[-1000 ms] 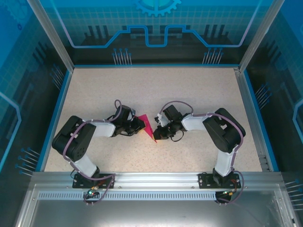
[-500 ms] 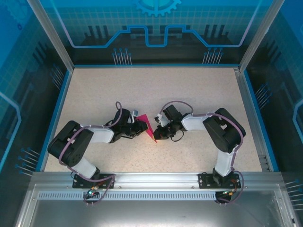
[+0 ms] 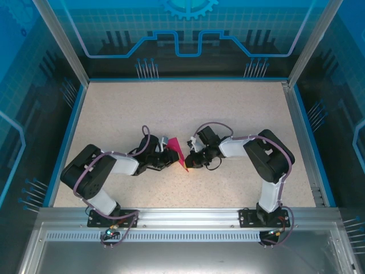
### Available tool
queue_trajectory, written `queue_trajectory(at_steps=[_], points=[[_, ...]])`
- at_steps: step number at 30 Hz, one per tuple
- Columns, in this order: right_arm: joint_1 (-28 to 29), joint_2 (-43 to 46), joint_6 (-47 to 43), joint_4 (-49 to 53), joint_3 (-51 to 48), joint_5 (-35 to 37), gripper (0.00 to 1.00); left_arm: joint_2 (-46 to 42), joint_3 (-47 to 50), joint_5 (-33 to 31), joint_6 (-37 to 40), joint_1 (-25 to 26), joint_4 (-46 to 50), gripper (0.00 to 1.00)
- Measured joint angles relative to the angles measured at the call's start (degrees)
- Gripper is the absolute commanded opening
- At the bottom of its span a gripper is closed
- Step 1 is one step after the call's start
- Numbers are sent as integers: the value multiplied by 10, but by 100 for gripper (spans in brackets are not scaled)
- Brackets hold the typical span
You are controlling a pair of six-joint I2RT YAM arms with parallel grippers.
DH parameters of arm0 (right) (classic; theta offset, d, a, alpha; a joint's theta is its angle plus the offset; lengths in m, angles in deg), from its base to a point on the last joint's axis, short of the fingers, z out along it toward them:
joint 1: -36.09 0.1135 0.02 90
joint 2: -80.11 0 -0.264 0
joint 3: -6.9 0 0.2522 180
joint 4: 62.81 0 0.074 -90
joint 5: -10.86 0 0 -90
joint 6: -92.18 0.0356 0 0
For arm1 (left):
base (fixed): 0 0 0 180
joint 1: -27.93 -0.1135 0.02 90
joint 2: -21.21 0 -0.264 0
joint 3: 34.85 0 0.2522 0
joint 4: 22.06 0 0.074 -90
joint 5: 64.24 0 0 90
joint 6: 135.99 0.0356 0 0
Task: Fold a paper plane with a square sheet of paper (pick it up from the middle)
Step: Fold the wing for the fifth time at the center of the table.
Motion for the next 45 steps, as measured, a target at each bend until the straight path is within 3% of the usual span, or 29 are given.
queue_trajectory(at_steps=[34, 45], points=[[-9, -3, 8, -24, -12, -21, 7, 53, -43, -1, 15, 0, 19, 15], [-9, 5, 1, -21, -12, -26, 21, 61, -86, -4, 19, 1, 100, 13]])
